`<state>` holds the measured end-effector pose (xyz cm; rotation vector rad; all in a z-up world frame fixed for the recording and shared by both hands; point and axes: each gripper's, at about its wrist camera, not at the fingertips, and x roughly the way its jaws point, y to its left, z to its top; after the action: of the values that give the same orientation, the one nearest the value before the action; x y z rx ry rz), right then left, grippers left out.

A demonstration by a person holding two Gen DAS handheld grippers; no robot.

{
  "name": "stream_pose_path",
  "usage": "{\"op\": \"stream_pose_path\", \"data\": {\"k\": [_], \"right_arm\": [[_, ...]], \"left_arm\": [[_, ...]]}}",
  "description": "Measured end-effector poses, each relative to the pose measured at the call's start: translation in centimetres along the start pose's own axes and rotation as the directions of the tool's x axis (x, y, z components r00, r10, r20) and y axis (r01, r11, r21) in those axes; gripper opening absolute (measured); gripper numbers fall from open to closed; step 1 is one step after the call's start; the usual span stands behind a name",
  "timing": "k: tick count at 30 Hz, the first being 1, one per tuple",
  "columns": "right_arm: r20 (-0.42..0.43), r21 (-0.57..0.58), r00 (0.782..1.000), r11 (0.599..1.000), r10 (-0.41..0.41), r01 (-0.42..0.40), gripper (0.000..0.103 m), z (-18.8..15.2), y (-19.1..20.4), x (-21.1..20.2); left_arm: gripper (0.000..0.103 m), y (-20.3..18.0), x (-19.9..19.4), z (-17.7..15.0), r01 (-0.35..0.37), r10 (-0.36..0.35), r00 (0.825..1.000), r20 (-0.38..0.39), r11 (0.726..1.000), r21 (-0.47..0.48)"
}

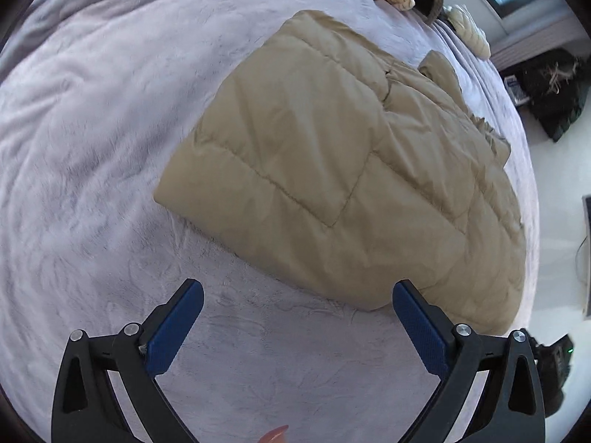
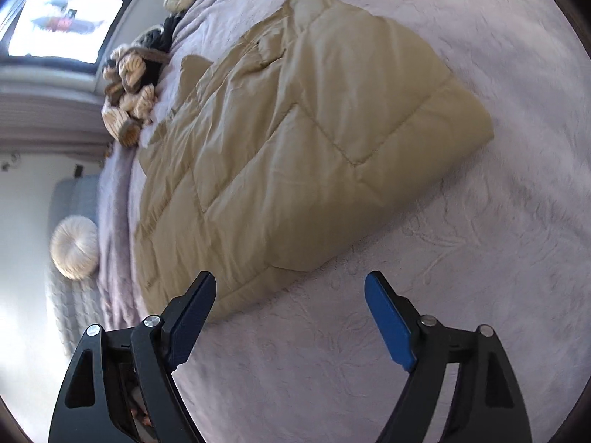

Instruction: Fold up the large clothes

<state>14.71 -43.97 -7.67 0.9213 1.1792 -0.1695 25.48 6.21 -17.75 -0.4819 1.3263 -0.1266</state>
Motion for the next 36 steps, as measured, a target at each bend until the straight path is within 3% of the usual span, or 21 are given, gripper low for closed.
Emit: {"op": "stream_pose_path", "data": {"k": [4, 12, 21, 28, 32, 36], "right_arm": [[-0.013, 0.053, 0.998, 0.997, 0.063, -0.062, 0.086, -0.2, -1.0, 0.7], [0.011, 0.138, 0.992, 0.982, 0.127, -0.127, 0.086, 0.2, -2.9, 1.3], [0.045, 0.254, 0.971, 0.937, 0.234, -0.238, 0.086, 2.5, -5.6, 2.9], [0.073, 0.344, 0.94, 0.876, 0.335, -0.339, 0.087, 4.4, -7.2, 6.0], [0.09, 0.36, 0.915, 0.843, 0.394, -0.399, 0.088, 5.4, -7.5, 7.4], [0.101, 0.355, 0.908, 0.838, 0.407, -0.416, 0.088, 6.2, -7.4, 8.3]], "left_arm": [[0.102, 0.4, 0.3, 0.0, -0.001, 0.001, 1.0, 0.01, 1.0, -0.003], [0.102, 2.4, 2.3, 0.5, 0.101, -0.105, 0.994, -0.028, 0.988, -0.117], [0.102, 3.5, 5.7, 1.7, 0.226, -0.232, 0.972, -0.017, 0.958, -0.177], [0.102, 3.0, 7.2, 3.4, 0.297, -0.297, 0.954, 0.032, 0.936, -0.19], [0.102, 2.7, 7.8, 3.6, 0.298, -0.293, 0.955, 0.057, 0.931, -0.211], [0.102, 2.1, 8.4, 3.8, 0.267, -0.261, 0.964, 0.06, 0.934, -0.237]]}}
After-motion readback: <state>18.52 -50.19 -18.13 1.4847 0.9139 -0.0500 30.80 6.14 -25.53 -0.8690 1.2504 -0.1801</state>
